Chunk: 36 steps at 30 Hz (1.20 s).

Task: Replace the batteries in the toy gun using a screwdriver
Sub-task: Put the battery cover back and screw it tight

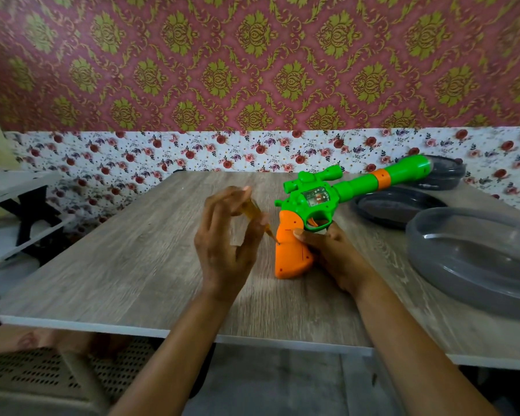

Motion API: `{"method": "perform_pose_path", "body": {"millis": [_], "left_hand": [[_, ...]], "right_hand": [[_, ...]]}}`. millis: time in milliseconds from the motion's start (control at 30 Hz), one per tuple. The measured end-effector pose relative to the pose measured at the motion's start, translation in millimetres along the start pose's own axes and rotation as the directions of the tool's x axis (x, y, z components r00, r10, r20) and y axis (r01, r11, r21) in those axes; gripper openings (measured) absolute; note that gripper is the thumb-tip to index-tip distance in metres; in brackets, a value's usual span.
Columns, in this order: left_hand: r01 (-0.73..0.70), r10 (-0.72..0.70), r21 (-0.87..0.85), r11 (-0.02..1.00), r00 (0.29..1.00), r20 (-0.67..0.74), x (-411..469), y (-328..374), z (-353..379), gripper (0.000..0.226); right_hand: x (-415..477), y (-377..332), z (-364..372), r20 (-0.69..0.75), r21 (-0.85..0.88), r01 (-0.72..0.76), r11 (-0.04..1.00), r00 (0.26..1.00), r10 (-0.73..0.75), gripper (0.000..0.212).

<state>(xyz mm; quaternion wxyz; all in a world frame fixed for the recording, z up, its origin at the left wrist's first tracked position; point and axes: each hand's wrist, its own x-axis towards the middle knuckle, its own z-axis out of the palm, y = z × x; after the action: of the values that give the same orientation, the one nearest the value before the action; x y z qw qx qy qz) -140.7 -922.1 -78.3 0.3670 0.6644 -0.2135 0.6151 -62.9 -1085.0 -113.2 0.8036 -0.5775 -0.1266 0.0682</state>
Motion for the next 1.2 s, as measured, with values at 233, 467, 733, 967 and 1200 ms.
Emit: {"method": "perform_pose_path", "body": {"millis": [233, 467, 733, 967, 1200], "left_hand": [[0.068, -0.066, -0.069, 0.995, 0.997, 0.039, -2, 5, 2, 0.038], [-0.056, 0.055, 0.065, 0.996, 0.998, 0.019, -2, 2, 2, 0.032], [-0.054, 0.053, 0.024, 0.998, 0.997, 0.057, -4, 7, 1, 0.027], [-0.15, 0.15, -0.044, 0.988, 0.989, -0.006, -7, 5, 2, 0.016], [-0.092, 0.09, 0.005, 0.996, 0.985, 0.147, -14, 13, 4, 0.033]], "right_hand": [[0, 0, -2, 0.028, 0.008, 0.013, 1.0, 1.0, -0.013, 0.075], [-3, -1, -1, 0.033, 0.038, 0.019, 0.999, 0.999, -0.02, 0.074], [-6, -4, 1, 0.061, 0.005, 0.035, 0.999, 0.998, -0.035, 0.064], [-8, -7, 0, 0.081, -0.036, 0.026, 0.999, 0.996, -0.023, 0.058], [-9, -8, 3, 0.091, -0.049, 0.026, 0.998, 0.996, -0.021, 0.063]]}}
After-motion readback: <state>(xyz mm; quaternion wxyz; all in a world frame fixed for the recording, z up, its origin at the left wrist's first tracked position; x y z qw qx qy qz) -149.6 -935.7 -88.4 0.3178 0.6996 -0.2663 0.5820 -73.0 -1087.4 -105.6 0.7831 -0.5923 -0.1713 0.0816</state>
